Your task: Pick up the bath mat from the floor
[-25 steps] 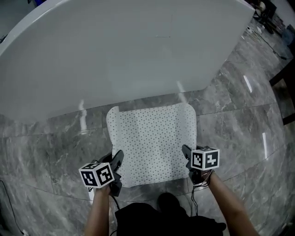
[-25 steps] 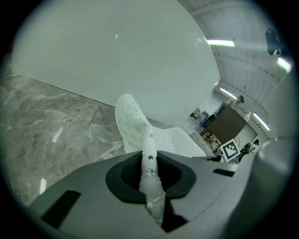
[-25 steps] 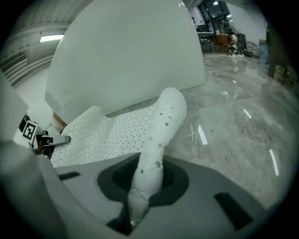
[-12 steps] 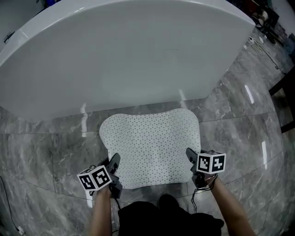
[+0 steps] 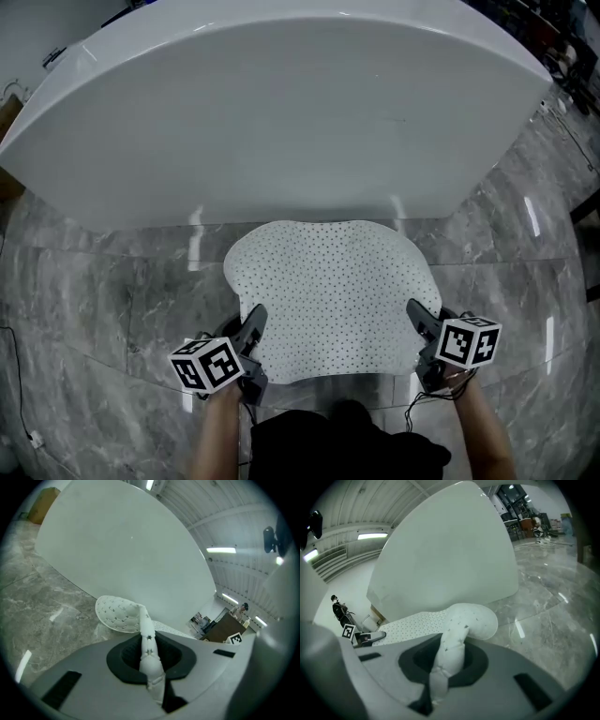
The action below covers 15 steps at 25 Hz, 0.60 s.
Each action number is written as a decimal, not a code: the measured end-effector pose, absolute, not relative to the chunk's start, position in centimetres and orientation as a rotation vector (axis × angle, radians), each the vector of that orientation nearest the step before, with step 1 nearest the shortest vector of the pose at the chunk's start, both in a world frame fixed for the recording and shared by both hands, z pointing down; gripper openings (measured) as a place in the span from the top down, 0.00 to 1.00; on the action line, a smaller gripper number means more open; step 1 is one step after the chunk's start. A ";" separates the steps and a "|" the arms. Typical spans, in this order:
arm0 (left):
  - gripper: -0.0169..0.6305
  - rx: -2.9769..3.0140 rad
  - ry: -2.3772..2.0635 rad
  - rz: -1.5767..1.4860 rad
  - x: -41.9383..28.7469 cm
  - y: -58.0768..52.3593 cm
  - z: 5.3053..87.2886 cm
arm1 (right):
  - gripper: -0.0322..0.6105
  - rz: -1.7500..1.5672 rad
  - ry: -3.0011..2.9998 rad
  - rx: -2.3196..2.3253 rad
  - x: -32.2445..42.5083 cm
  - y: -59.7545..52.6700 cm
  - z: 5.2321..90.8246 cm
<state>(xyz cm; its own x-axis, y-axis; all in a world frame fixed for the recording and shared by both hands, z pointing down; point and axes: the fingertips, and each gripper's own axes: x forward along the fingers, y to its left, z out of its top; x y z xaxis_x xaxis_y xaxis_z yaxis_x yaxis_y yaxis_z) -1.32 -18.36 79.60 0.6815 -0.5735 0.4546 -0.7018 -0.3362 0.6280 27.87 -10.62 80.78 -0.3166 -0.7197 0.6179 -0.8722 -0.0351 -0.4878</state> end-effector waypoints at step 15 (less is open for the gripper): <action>0.92 1.898 -1.179 0.009 -7.3 -14.1 57.6 | 0.91 1.152 -2.133 1.580 22.1 -12.0 58.2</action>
